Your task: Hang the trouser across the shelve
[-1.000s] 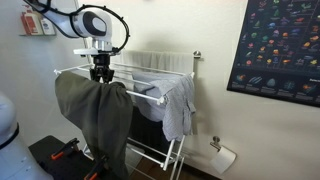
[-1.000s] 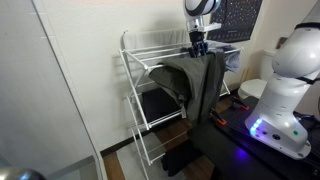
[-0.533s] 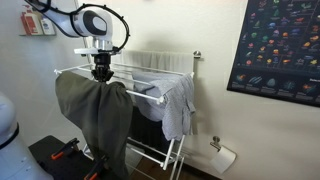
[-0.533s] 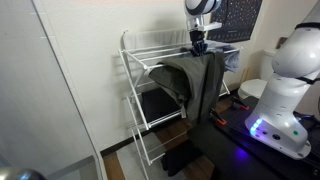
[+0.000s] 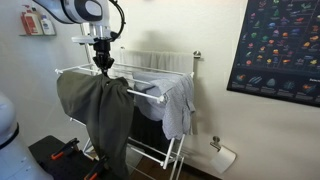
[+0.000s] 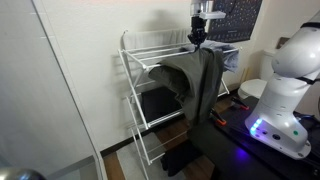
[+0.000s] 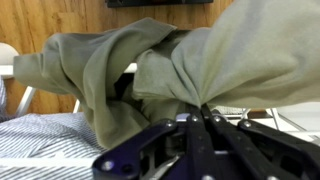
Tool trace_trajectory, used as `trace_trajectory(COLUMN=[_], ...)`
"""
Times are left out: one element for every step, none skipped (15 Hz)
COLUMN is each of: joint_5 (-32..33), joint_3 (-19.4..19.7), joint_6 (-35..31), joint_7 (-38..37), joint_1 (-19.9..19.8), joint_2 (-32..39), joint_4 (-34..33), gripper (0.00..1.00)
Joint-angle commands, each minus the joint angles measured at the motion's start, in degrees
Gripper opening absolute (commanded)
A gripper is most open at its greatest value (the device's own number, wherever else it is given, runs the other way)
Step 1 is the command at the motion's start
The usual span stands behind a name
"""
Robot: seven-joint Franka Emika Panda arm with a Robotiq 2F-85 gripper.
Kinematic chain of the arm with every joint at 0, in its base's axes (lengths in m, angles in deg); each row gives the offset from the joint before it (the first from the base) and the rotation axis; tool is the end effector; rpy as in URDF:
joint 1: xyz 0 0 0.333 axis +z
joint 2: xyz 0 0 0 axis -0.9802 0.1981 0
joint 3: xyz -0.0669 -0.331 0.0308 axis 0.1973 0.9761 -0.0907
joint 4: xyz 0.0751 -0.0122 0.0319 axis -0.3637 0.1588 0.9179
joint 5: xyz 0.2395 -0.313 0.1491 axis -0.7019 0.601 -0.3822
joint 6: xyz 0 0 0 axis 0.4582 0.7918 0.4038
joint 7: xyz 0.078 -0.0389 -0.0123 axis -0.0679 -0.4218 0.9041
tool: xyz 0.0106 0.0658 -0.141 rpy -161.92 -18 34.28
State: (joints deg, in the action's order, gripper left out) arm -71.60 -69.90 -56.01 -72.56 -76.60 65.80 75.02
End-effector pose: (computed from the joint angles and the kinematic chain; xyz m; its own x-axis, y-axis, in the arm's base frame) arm 0.4466 0.0383 0.4026 0.9954 -0.0532 -0.0796 -0.0524 -0.9986 0.0123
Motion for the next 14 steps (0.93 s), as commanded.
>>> trace_trajectory(joint_5=[-0.6,-0.7,-0.9,-1.0,-1.0,-1.0,-0.9,-1.1,-1.1,-1.1,-0.9,-0.6,-0.4,0.1], joint_3=[-0.8,-1.0,-1.2,-1.4,-1.8,-2.2,-2.6,-3.0,-3.5,-4.0,-4.6,-5.2,-5.9,-6.7], joint_6=[-1.9,-2.3,-2.5,-2.8,-3.2,-3.6,-3.9,-4.3,-4.8,-5.3,-6.2,-6.9,-7.7,-8.7], joint_7=[-1.9,-2.0,-2.2,-2.5,-3.2,-3.6,-4.3,-4.7,-5.2,-6.0,-7.0,-8.0,-9.0,-10.4], joint_1=[0.0,0.1,0.2,0.3,0.3,0.4,0.4,0.6,0.6,0.7,0.7,0.7,0.6,0.4], joint_2=[-5.4,-6.3,-7.2,-8.1,-8.9,-9.5,-10.0,-10.3,-10.4,-10.4,-10.3,-10.0,-9.6,-9.0], joint_4=[0.2,0.1,-0.2,-0.4,-0.7,-1.1,-1.9,-2.8,-3.8,-5.1,-6.4,-8.0,-9.5,-11.2], gripper=[0.02,0.02,0.02,0.02,0.02,0.02,0.02,0.02,0.02,0.02,0.02,0.02,0.02,0.02])
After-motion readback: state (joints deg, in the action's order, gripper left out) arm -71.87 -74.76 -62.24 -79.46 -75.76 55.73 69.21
